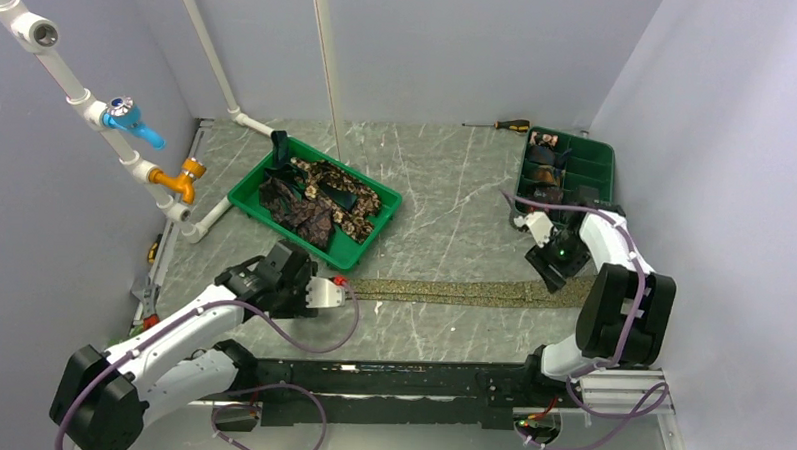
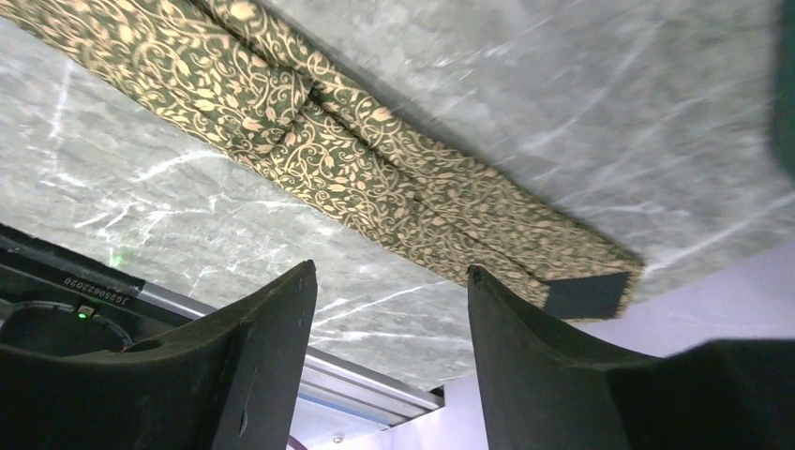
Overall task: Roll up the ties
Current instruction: Flatten out the tie at the center of the board, then move the tie to the center of the board.
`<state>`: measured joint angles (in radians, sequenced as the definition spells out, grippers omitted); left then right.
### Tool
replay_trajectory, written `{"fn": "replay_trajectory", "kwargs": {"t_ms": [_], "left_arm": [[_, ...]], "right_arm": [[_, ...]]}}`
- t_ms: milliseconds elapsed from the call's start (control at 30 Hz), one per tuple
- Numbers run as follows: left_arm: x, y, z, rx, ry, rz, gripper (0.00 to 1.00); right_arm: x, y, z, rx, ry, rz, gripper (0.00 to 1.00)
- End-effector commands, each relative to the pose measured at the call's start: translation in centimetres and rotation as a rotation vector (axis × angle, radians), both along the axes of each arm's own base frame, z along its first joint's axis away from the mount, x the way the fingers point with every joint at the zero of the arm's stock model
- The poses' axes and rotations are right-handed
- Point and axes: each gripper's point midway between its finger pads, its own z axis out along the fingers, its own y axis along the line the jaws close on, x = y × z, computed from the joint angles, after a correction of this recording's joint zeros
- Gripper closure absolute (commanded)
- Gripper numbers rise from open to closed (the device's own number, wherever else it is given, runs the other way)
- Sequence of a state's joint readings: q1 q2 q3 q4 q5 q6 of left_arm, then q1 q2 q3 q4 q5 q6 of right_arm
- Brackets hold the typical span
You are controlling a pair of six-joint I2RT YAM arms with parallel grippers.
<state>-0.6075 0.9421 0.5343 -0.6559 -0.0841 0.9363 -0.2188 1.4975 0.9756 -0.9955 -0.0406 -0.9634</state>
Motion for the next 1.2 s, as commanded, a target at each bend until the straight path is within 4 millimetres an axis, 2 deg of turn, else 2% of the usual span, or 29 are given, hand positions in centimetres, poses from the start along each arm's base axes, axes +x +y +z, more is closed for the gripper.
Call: {"fn": "replay_trajectory", "kwargs": {"t_ms": [0,133,200,267,300,333,400,467,533,667,767,933,1067,1167], "left_arm": [[-1.4,-1.9,2.0,-0.197,0.104,0.042,0.27],[-0.9,-2.3,3.4,-0.358,0.126,0.146,0.14],[-0.1,-2.4,5.0,-0.442,0.112,0.202,0.10],[0.5,-3.1,7.3,-0.549,0.095,0.226,0.05],[0.9,-3.7,8.4,-0.599,0.079,0.232,0.01],[1.2,-4.3,9.3,-0.647,0.066,0.232,0.01],[1.7,-5.6,10.8,-0.736,0.048,0.211,0.01],[2.0,-6.4,11.9,-0.772,0.057,0.190,0.01],[1.9,-6.5,12.3,-0.753,0.096,0.185,0.01],[2.7,-6.0,11.4,-0.711,0.139,0.258,0.01],[2.6,-5.9,11.0,-0.720,0.128,0.271,0.01],[2.4,-5.7,10.2,-0.718,0.131,0.286,0.01],[2.3,-5.3,9.7,-0.687,0.133,0.288,0.01],[2.4,-5.1,9.8,-0.674,0.122,0.285,0.01]], "right_arm": [[1.1,2.3,4.4,0.132,-0.059,-0.013,0.36],[3.4,3.9,8.5,0.223,-0.181,-0.044,0.36],[5.3,5.0,12.0,0.285,-0.303,-0.050,0.34],[6.8,5.7,14.8,0.328,-0.429,-0.085,0.20],[7.3,5.7,15.2,0.330,-0.474,-0.130,0.06],[7.7,5.3,15.2,0.312,-0.511,-0.169,0.01],[7.1,4.5,12.8,0.269,-0.453,-0.177,0.00],[5.9,2.8,9.1,0.177,-0.317,-0.215,0.01],[4.3,0.7,6.1,0.118,-0.175,-0.295,0.10],[2.7,-3.9,2.8,0.021,-0.133,-0.495,0.14],[2.2,-5.9,1.3,-0.052,-0.131,-0.587,0.21],[2.4,-7.2,-1.2,-0.105,-0.150,-0.654,0.22],[2.3,-6.9,-3.6,-0.092,-0.109,-0.673,0.22],[1.5,-5.8,-5.5,-0.045,-0.026,-0.654,0.22]]}}
